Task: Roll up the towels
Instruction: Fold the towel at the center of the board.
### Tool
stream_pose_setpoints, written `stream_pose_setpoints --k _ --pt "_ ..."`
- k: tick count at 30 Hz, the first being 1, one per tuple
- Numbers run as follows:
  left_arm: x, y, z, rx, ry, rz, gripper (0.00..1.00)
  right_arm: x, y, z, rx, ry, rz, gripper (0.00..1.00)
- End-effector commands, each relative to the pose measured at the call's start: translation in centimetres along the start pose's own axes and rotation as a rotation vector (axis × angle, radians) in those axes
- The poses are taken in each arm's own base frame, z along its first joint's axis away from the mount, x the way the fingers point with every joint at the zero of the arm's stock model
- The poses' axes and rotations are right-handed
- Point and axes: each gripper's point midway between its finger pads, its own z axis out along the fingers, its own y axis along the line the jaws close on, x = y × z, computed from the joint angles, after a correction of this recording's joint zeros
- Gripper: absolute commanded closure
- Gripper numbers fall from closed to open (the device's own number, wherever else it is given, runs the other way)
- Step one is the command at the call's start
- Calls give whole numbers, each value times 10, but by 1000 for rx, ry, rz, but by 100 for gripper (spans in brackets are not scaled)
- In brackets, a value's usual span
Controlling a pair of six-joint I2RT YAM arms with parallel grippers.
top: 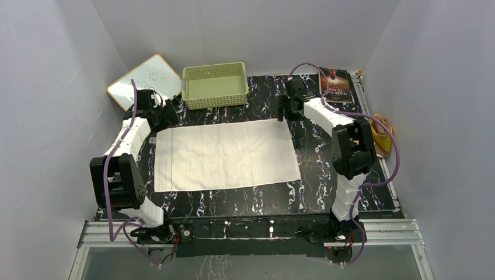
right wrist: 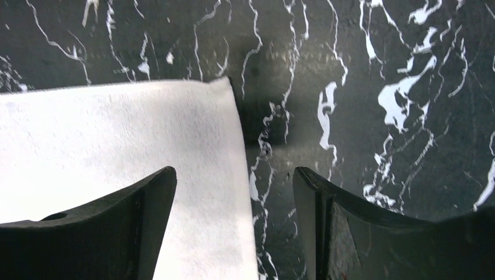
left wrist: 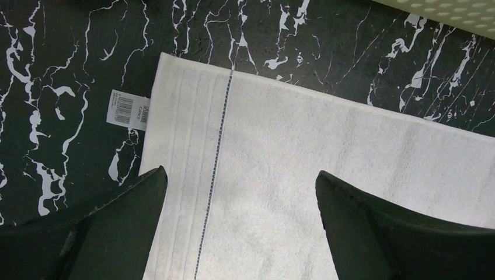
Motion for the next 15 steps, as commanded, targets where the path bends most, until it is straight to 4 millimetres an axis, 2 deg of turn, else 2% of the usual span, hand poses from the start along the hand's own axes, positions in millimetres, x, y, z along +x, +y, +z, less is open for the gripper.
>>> stream_pose_setpoints --k 1,8,15 --pt "4 1 0 -7 11 -6 2 -30 -1 15 24 -107 8 30" --pt "7 3 2 -19 21 -7 2 -40 -5 37 64 -118 -29 35" --pt "6 8 4 -48 24 -12 2 -31 -17 54 119 -94 -42 35"
